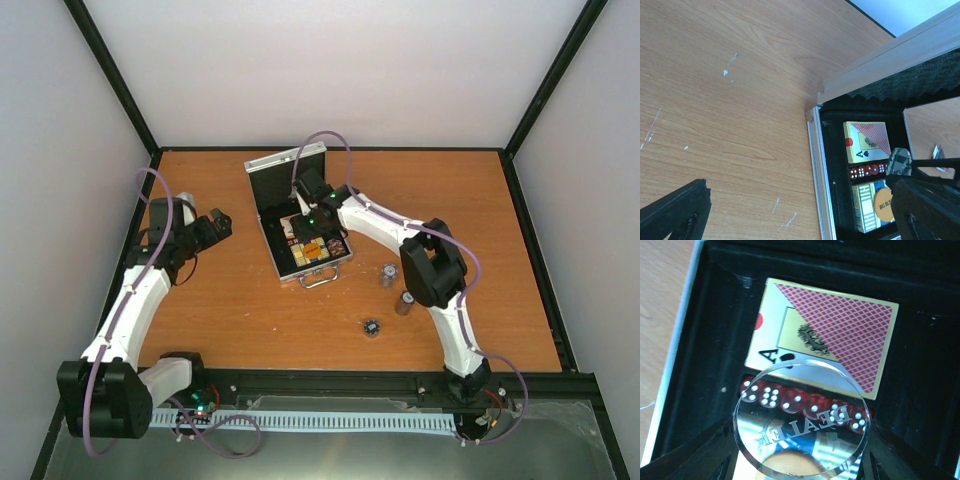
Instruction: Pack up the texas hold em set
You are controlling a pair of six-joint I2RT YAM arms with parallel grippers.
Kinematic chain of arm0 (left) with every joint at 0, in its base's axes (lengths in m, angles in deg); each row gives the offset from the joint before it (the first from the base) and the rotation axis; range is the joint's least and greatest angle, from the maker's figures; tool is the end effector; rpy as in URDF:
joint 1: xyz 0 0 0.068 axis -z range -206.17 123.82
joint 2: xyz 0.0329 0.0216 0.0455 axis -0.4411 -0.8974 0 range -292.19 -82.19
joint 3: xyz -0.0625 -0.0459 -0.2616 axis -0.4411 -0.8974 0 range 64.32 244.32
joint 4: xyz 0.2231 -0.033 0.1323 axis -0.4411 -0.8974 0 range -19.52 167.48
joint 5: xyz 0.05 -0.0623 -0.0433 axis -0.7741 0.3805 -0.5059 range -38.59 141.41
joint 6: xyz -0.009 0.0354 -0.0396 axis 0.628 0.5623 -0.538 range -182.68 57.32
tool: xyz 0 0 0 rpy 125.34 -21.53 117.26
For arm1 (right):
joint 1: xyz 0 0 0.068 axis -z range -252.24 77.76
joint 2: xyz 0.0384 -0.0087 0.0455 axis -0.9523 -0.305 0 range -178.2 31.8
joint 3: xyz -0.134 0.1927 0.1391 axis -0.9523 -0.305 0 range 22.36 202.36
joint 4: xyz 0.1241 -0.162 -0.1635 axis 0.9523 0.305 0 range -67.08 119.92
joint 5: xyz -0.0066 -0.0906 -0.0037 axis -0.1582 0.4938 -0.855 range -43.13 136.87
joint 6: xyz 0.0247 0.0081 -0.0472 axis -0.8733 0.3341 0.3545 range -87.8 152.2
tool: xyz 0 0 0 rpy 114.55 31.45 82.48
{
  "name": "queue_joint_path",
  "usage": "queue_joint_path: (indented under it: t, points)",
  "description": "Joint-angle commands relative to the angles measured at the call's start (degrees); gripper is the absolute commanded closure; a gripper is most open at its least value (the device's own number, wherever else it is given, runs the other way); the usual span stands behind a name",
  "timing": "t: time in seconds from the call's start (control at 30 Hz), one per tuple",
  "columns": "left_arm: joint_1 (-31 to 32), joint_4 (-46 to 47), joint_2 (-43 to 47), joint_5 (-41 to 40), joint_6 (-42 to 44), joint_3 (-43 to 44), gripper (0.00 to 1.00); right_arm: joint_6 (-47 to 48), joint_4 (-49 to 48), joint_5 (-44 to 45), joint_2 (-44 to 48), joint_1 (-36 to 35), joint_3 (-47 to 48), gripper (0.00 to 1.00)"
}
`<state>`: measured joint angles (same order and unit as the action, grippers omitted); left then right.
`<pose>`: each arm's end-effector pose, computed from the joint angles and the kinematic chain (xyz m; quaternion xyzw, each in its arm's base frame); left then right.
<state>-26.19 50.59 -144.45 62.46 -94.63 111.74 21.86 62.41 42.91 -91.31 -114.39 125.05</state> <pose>0.2305 -0.0067 0.2700 -0.2122 0.8841 -0.1964 0.3671 0.3467 0.3170 0.2107 -0.2731 0.9257 0.1447 0.2179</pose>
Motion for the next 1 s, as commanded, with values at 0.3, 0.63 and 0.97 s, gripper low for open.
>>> queue_joint_path:
  t: [0.3, 0.63, 0.97]
  points:
    - [-0.2, -1.6, 3.3, -1.1, -0.9, 0.3, 0.0, 1.5, 1.5, 6.2, -8.9, -0.4, 11.9, 0.46]
    - [-0.2, -1.7, 3.2, -1.8, -0.6, 0.5, 0.0, 2.9, 3.3, 6.7, -9.4, -0.5, 14.0, 0.23]
    - [-0.2, -1.1, 2.6, -4.4, -0.8, 1.4, 0.0, 5.4, -2.1, 3.6, 11.2, -0.3, -5.2, 0.16]
